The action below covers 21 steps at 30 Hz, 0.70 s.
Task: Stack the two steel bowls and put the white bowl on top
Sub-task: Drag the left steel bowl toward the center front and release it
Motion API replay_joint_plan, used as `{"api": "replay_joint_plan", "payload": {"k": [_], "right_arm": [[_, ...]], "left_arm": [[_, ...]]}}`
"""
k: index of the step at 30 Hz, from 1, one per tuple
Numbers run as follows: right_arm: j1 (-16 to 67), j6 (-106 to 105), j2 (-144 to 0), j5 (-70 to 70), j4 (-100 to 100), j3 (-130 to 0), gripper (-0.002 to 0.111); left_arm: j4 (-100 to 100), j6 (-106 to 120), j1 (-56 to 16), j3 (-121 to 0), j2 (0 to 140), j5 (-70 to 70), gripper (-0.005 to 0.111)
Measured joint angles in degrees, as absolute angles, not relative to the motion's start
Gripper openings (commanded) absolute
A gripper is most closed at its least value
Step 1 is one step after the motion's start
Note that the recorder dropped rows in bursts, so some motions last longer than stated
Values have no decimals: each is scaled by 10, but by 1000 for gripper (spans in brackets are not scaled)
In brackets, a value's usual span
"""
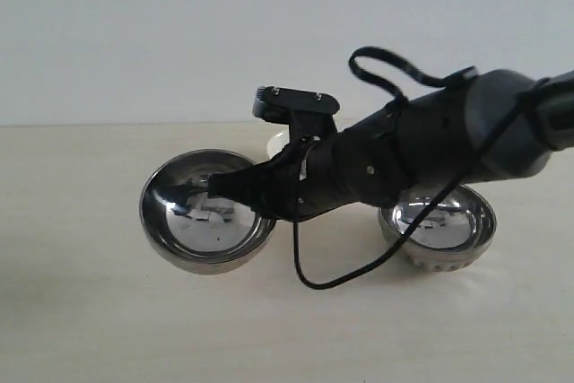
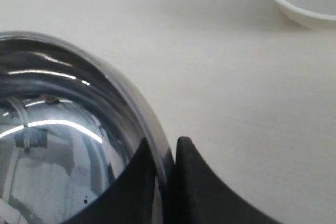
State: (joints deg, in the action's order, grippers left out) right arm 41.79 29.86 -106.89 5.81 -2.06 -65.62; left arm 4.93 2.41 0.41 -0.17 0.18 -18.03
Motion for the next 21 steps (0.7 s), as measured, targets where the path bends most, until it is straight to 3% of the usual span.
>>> {"api": "replay_joint_plan", "payload": {"k": [12,21], "right_arm": [[361,245,-1031,273,-22,-656,0],[354,235,-1057,255,-21,-632,0]], "left_arm": [[49,24,4,-2,2,-180,4],[49,24,4,-2,2,-180,4]]}}
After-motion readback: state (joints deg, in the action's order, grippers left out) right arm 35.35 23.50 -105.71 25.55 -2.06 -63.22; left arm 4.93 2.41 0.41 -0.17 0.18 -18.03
